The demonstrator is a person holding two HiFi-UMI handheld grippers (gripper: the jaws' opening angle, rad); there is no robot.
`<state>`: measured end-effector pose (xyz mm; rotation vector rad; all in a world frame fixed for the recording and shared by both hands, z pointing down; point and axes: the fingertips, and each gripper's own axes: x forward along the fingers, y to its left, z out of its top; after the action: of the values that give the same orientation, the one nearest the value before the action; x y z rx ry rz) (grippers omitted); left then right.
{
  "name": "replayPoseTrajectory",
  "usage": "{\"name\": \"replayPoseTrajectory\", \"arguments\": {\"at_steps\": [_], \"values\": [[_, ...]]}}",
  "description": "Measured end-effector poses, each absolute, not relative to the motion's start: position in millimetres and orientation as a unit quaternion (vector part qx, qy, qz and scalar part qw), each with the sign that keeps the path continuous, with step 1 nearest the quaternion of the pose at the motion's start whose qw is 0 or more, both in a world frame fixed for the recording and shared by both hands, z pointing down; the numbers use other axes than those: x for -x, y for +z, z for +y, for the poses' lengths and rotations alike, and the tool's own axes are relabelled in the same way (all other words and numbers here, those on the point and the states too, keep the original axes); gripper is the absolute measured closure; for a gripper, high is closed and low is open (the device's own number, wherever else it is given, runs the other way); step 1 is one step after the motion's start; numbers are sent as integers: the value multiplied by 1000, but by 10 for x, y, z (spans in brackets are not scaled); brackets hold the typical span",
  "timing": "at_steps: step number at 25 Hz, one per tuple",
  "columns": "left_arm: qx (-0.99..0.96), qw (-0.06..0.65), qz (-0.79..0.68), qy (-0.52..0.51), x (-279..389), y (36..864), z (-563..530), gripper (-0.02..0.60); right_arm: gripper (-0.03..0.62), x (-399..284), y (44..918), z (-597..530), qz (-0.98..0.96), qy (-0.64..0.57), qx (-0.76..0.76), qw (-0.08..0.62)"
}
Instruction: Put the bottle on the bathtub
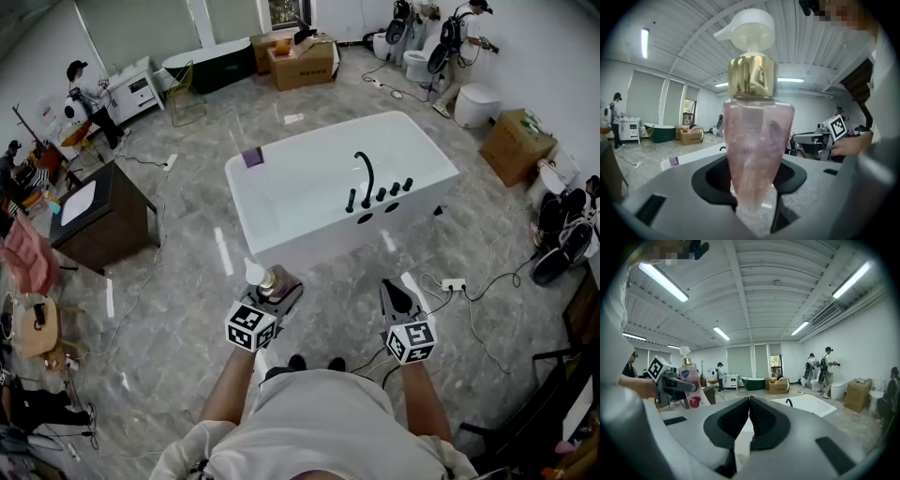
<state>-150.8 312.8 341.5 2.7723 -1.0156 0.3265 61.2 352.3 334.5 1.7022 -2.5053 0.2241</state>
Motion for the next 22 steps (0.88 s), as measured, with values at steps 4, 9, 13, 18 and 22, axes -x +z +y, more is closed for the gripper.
{"name": "replayPoseTrajectory", "arguments": {"at_steps": [4,9,13,18,22], "values": [[-929,87,-341,111,1441,3461,3109,360,565,-676,3414,3496,-825,85,-557,47],[-927,92,-346,112,1330,3519,3092,360,563,-799,3498,3463,-825,95,-555,47],[-925,95,-351,108,1253,3539,3059,360,563,-896,3517,3394,-828,99,-551,45],[-923,103,-354,110,1133,3636,3046,360,563,-1013,3621,3312,-833,106,-541,47],[-920,107,-362,108,1052,3684,3012,360,563,-1101,3697,3240,-837,109,-535,49]]}}
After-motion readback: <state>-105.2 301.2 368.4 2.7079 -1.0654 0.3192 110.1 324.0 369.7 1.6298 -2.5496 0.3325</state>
